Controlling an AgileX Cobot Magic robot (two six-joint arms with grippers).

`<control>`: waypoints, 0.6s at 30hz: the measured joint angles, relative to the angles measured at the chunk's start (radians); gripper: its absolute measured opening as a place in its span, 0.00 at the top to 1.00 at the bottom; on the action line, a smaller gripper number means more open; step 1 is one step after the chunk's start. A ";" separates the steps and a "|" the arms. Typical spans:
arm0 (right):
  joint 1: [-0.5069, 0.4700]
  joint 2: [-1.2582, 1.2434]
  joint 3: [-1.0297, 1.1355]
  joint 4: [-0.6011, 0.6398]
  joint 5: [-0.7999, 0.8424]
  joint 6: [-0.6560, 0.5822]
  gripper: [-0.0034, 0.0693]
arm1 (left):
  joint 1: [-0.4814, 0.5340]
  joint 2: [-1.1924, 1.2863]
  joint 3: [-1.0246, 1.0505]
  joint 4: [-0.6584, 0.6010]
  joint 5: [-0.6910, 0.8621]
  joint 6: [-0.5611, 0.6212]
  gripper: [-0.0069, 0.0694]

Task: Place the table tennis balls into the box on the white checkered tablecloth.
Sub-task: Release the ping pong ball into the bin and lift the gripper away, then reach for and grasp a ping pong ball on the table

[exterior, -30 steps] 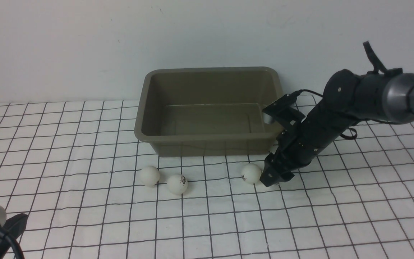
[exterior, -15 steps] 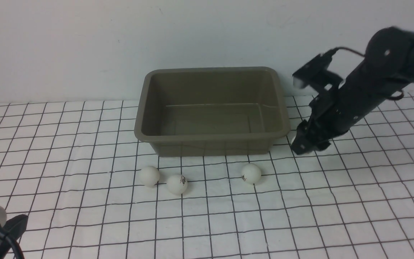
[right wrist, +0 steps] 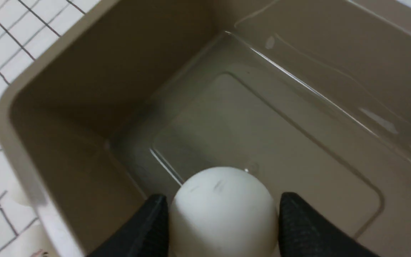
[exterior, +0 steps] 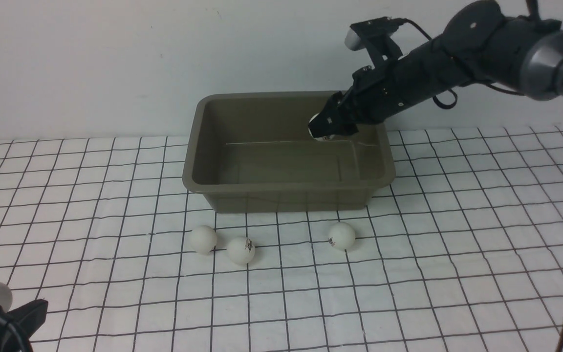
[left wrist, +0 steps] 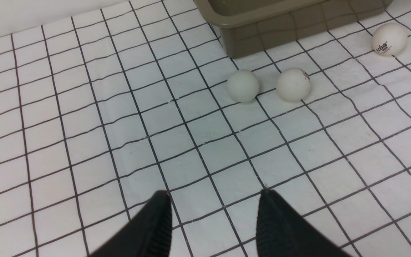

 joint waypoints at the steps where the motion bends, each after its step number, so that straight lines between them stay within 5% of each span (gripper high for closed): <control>1: 0.000 0.018 -0.030 -0.015 0.011 0.014 0.44 | 0.000 0.000 0.000 0.000 0.000 0.000 0.52; 8: -0.008 0.018 -0.123 -0.134 0.086 0.058 0.23 | 0.000 0.000 0.000 0.000 0.003 0.000 0.52; 18: -0.121 -0.236 -0.148 -0.374 0.282 0.168 0.21 | 0.000 0.000 0.000 -0.001 0.004 0.000 0.52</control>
